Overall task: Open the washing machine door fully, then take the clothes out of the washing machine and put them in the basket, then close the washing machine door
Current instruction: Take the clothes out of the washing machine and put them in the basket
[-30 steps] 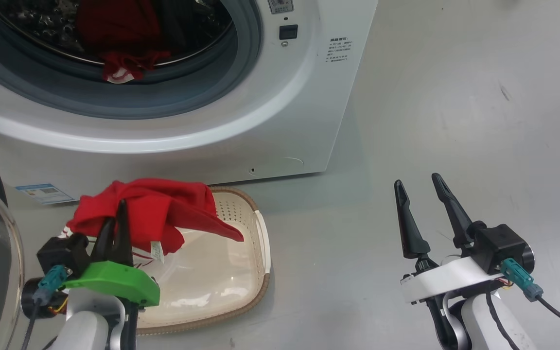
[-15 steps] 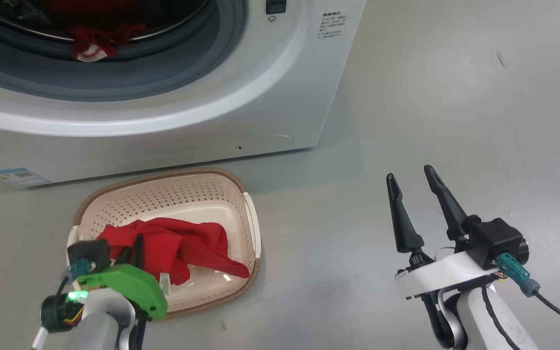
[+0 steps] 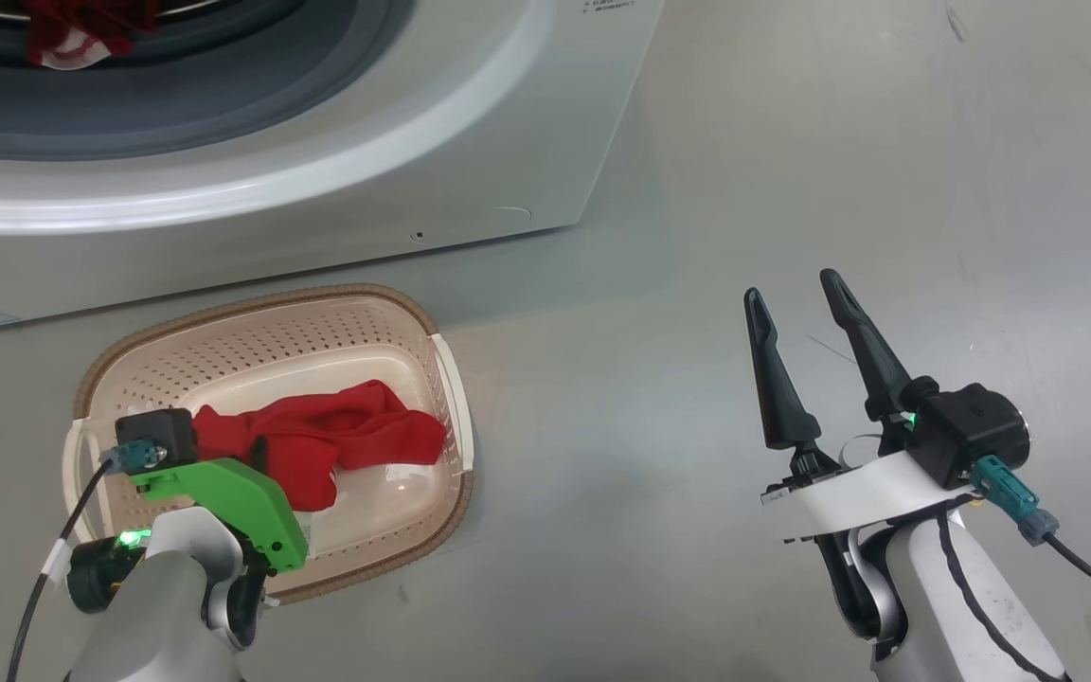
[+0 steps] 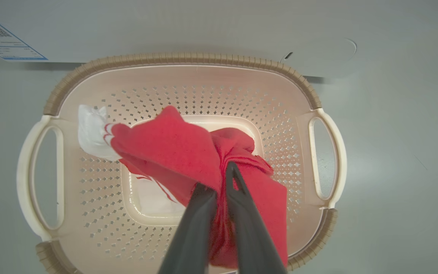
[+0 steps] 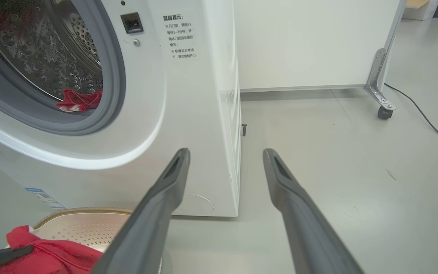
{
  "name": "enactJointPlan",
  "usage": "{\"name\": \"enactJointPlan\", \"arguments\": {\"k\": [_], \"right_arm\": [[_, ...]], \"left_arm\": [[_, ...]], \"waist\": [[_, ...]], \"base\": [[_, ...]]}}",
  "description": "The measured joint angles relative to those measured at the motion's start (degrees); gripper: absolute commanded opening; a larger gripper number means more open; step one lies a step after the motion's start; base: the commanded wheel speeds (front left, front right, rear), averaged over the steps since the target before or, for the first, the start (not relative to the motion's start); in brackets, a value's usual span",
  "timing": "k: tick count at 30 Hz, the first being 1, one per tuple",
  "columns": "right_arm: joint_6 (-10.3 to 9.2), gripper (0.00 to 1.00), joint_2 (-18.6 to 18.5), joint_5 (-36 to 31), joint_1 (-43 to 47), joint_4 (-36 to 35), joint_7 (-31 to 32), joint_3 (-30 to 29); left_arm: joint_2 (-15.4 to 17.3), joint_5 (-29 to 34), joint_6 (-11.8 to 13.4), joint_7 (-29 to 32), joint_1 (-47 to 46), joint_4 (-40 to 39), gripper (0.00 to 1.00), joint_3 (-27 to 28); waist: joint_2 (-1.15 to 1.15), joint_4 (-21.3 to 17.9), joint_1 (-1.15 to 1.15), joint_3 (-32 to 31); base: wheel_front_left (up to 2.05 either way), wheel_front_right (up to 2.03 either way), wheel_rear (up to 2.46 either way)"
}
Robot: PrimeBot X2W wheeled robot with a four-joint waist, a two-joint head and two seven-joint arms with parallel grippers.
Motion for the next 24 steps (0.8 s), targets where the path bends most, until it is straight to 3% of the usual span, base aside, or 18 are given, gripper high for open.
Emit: {"name": "enactJointPlan", "arguments": {"k": [1, 2, 3, 4, 14, 24], "right_arm": [[0.0, 1.0, 0.0, 0.0, -0.3, 0.01, 0.0, -0.01], [-0.01, 1.0, 0.0, 0.0, -0.59, -0.02, 0.0, -0.1], [-0.03, 1.0, 0.0, 0.0, -0.9, -0.05, 0.0, -0.44], [-0.07, 1.0, 0.0, 0.0, -0.96, -0.03, 0.0, -0.54], [-0.08, 1.0, 0.0, 0.01, -1.92, 0.13, 0.0, -0.52], [-0.11, 1.0, 0.0, 0.29, -2.16, 0.99, 0.0, -0.44]], "left_arm": [[0.01, -0.19, -0.07, 0.43, -0.45, 0.85, 0.42, 0.0], [0.0, -0.23, -0.41, 0.88, -0.91, 1.74, 0.73, 0.01], [-0.01, -0.37, -0.56, 1.19, -1.78, 3.23, 0.89, 0.07], [-0.04, -0.71, -0.57, 1.27, -2.24, 3.97, 1.0, 0.2], [-0.35, -0.76, -1.09, 1.07, -5.17, 8.87, 1.0, 0.8], [-0.25, -1.0, -2.57, -3.66, -5.7, 11.83, 1.0, 1.16]], "waist": [[0.0, -0.22, 0.0, 0.42], [0.0, -0.43, 0.0, 0.82], [0.0, -0.78, 0.0, 1.49], [0.0, -0.92, 0.0, 1.73], [0.0, -1.08, 0.0, 2.37], [0.0, -1.11, 0.0, 0.98]], "base": [[0.0, 0.0, 0.0], [0.0, 0.0, 0.0], [0.0, 0.0, 0.0], [0.0, 0.0, 0.0], [0.0, 0.0, 0.0], [0.0, 0.0, 0.0]]}}
